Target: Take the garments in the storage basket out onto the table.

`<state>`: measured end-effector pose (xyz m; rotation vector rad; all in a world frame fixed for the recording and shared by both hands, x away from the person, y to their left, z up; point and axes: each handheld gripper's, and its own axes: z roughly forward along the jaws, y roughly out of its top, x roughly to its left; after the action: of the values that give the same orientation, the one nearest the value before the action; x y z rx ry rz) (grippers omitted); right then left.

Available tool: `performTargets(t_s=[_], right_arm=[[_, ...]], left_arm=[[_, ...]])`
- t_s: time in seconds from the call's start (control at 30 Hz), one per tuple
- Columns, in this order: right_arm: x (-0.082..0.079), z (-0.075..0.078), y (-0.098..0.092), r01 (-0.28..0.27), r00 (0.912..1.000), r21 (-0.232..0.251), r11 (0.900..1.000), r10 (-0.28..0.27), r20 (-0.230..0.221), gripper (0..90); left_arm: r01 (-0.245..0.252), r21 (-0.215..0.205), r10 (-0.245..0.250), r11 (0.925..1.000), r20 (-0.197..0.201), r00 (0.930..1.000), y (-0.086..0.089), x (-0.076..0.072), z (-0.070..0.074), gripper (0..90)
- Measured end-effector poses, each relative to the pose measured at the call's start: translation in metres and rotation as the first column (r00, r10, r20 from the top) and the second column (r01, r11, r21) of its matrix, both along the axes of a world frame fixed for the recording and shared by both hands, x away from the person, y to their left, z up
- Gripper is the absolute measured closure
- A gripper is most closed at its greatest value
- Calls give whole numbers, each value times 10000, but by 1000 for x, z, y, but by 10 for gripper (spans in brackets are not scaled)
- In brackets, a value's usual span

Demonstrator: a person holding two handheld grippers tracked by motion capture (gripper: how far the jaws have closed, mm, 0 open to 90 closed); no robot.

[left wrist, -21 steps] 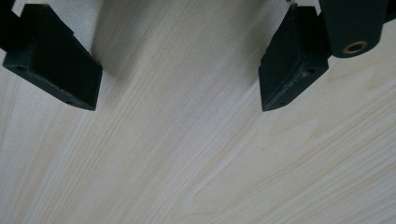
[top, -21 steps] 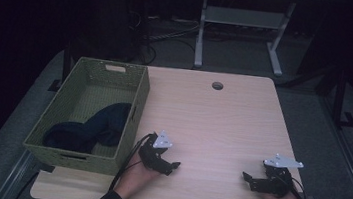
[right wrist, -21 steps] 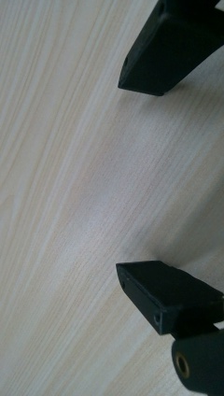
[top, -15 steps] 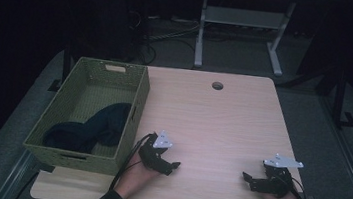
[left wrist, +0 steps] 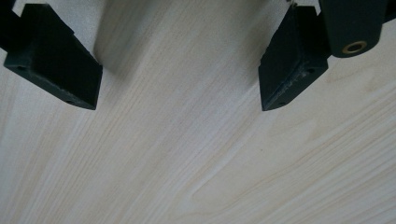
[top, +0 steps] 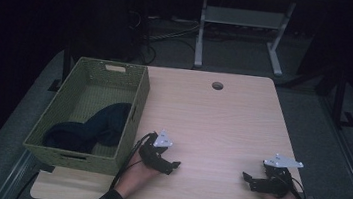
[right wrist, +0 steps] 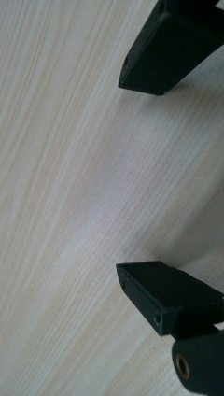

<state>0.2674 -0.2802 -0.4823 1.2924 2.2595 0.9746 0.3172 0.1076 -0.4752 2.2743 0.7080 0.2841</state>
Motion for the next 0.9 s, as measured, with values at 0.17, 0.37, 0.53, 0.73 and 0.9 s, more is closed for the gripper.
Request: performTargets(t_s=[0.17, 0.37, 0.53, 0.73, 0.9], right_arm=[[0, 0, 0, -2, 10000, -2, 10000, 2, 9, 97], [0, 0, 0, 3, 10000, 2, 10000, -3, -1, 97], [0, 0, 0, -3, 10000, -1, 10000, 3, 1, 98], [0, 0, 0, -6, 10000, -3, 10000, 6, 6, 98], [0, 0, 0, 19, 10000, 14, 10000, -19, -34, 97]], left_arm=[[22, 62, -21, 10000, -202, 9998, 1, 1, 3, 138], [74, 41, -72, 10000, -336, 9994, 1, 2, 8, 138], [211, 193, -206, 9996, -252, 9995, 0, 3, 16, 139], [399, 316, -394, 9987, -174, 9991, -1, 2, 26, 140], [452, 355, -449, 9983, -110, 9989, -2, 2, 34, 141]])
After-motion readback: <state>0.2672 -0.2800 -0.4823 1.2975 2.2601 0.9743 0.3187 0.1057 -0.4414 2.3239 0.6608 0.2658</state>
